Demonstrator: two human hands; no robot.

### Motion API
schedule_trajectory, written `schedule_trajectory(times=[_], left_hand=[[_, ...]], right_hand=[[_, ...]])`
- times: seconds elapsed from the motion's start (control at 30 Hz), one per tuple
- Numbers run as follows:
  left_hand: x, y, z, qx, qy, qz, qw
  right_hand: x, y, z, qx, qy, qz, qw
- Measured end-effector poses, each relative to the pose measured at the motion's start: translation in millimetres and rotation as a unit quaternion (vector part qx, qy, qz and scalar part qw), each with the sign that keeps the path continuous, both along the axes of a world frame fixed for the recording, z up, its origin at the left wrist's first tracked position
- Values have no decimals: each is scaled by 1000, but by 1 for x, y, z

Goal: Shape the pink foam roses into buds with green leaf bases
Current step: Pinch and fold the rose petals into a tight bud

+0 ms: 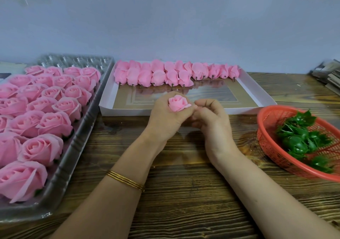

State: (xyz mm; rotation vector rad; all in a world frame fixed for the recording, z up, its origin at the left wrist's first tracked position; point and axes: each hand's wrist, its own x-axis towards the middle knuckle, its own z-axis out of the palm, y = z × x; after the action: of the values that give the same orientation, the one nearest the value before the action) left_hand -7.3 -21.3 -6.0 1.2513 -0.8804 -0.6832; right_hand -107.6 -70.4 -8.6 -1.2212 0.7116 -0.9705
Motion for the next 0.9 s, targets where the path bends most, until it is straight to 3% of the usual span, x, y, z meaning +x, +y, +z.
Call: schedule_trajectory(times=[0.17, 0.6, 0.67, 0.77, 0.9], left_hand=[[-6, -2, -4, 25, -116, 5, 993], [-6, -2, -7, 56, -181, -3, 982], [-6, -2, -5, 50, -168, -1, 985], [-6, -3, -3, 13, -77, 23, 997], [-3, -6, -2, -13, -10, 76, 997]], right_hand=[[0, -3, 4, 41, -29, 1, 999], [-1, -2, 2, 60, -13, -8, 998], [1, -2, 1, 67, -22, -1, 997], [3, -4, -2, 84, -40, -4, 996], [3, -1, -5, 21, 31, -3, 999]])
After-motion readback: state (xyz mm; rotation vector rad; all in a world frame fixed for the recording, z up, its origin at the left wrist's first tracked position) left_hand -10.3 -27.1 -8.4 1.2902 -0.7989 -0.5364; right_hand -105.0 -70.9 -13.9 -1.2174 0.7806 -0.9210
